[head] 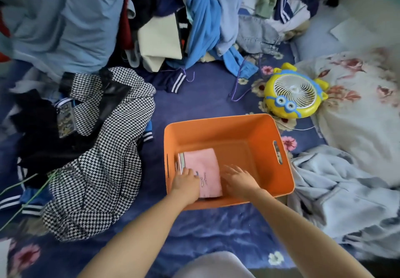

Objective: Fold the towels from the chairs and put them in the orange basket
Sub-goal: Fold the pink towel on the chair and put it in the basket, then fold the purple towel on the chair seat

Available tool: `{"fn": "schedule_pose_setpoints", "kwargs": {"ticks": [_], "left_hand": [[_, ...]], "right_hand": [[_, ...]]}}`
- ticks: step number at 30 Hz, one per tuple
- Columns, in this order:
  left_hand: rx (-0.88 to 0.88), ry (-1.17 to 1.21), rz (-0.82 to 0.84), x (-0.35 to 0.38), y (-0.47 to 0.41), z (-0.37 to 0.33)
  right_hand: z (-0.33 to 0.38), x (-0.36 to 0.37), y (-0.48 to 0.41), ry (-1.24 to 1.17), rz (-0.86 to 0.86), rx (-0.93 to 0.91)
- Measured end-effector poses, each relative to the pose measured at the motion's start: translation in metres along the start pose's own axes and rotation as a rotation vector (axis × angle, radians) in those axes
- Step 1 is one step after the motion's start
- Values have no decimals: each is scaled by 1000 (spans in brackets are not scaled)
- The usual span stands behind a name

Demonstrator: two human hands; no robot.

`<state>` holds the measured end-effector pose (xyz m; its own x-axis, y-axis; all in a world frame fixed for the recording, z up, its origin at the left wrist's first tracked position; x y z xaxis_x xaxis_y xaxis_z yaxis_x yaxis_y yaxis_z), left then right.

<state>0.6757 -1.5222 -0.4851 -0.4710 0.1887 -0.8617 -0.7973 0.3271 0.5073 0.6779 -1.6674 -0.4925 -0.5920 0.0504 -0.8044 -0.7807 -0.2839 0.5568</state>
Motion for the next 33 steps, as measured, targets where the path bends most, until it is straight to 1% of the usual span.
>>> {"fn": "schedule_pose_setpoints", "kwargs": {"ticks": [8, 10, 15, 18, 24, 27, 29, 31, 33], "left_hand": [[60, -4, -227, -65, 53, 8], [99, -5, -288, -80, 65, 9], [208, -25, -427, -114, 89, 7], [266, -24, -472, -130, 101, -5], [460, -36, -529, -148, 127, -81], [631, -59, -607, -152, 149, -141], [744, -63, -628, -147, 168, -188], [826, -87, -623, -139, 187, -228], [959, -92, -660, -127, 217, -271]], "right_hand": [[6, -58, 74, 47, -224, 90], [9, -67, 95, 41, -314, 128], [10, -73, 148, -2, -560, 206], [7, -69, 184, -36, -639, 265], [-8, -43, 282, -91, -782, 465], [-16, -21, 347, -74, -778, 619], [-21, 3, 395, -96, -788, 724], [-19, 27, 441, -145, -843, 811], [-11, 57, 493, -186, -907, 916]]}}
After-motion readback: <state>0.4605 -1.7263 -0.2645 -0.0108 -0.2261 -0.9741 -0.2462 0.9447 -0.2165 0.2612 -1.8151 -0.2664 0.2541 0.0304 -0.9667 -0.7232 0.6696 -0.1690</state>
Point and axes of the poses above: each hand's wrist, its own y-axis away from the middle knuckle, its own x-axis out of the palm, z = x × y, the point moved 6 cm from there along -y, towards the middle knuckle, and after that the axes turned 9 degrees about -z, right-handed, at the moved point
